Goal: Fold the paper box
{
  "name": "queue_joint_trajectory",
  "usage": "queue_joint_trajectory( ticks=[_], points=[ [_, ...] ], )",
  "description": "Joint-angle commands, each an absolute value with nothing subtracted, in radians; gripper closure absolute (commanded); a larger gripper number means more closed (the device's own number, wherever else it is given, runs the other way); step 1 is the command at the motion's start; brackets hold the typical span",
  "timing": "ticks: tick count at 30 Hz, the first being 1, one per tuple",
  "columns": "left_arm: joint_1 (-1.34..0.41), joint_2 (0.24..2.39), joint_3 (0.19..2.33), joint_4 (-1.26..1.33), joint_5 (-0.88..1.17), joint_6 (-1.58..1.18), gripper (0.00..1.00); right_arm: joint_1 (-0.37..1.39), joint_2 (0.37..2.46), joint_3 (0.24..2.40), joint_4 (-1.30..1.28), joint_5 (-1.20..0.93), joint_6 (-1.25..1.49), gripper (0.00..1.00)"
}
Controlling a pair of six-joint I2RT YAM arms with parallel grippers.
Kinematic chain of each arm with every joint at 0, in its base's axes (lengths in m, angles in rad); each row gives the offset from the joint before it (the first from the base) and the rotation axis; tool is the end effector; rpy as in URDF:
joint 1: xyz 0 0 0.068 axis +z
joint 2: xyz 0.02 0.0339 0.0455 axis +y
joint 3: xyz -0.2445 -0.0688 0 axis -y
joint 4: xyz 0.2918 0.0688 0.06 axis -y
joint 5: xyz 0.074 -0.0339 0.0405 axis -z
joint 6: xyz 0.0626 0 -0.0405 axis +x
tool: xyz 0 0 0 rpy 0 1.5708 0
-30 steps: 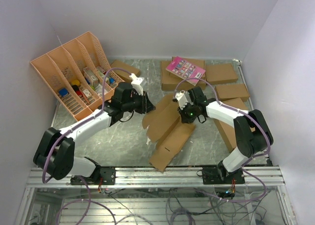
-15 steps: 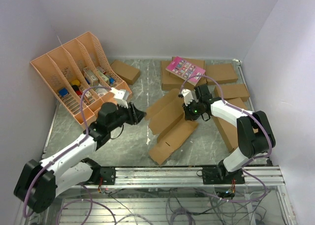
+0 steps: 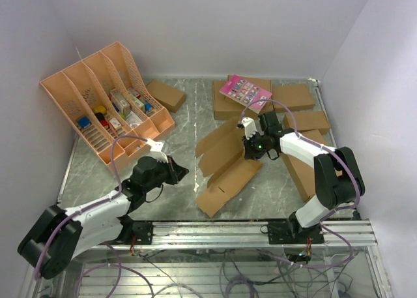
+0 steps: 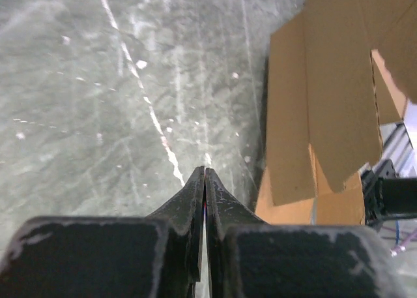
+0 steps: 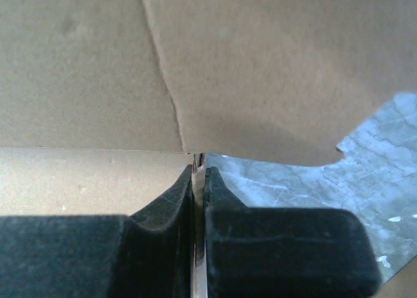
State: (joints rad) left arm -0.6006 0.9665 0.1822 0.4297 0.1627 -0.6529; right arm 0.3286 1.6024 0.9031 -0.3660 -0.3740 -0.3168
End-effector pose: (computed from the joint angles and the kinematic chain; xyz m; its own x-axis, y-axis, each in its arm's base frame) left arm 0.2066 -0.1538 0.1039 -0.6425 -0.2865 -0.7107 0.3685 0.6977 -0.6144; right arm 0.3274 0.1358 0.1002 -0.6412 -0.5250 -0.5597 -0.7026 0.6950 0.1529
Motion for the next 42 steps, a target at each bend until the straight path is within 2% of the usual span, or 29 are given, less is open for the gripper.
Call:
queue_joint_trajectory(
  ticks=[1, 12, 18, 26, 31, 39, 42],
  points=[
    [-0.673, 1.051, 0.165, 0.715, 0.138, -0.651, 0.89, 0.317, 1.608, 0.924, -0.362, -0.405, -0.297, 1.00],
    [-0.879, 1.366, 0.222, 1.052, 0.106, -0.608, 0.90, 0.302, 1.617, 0.922, -0.363, -0.420, -0.282, 1.00],
    [-0.929, 1.416, 0.210, 1.145, 0.098, -0.572, 0.89, 0.299, 1.623, 0.924, -0.366, -0.431, -0.281, 1.00],
    [-0.952, 1.484, 0.189, 1.257, 0.027, -0.450, 0.77, 0.297, 1.622, 0.926, -0.377, -0.468, -0.282, 1.00],
    [-0.953, 1.542, 0.185, 1.358, 0.022, -0.325, 0.75, 0.297, 1.620, 0.929, -0.386, -0.517, -0.290, 1.00],
    [-0.953, 1.713, 0.134, 1.724, 0.071, -0.280, 0.75, 0.296, 1.626, 0.934, -0.410, -0.604, -0.309, 1.00],
    [-0.953, 1.726, 0.146, 1.727, 0.090, -0.279, 0.75, 0.296, 1.631, 0.937, -0.416, -0.632, -0.316, 1.00]
  ],
)
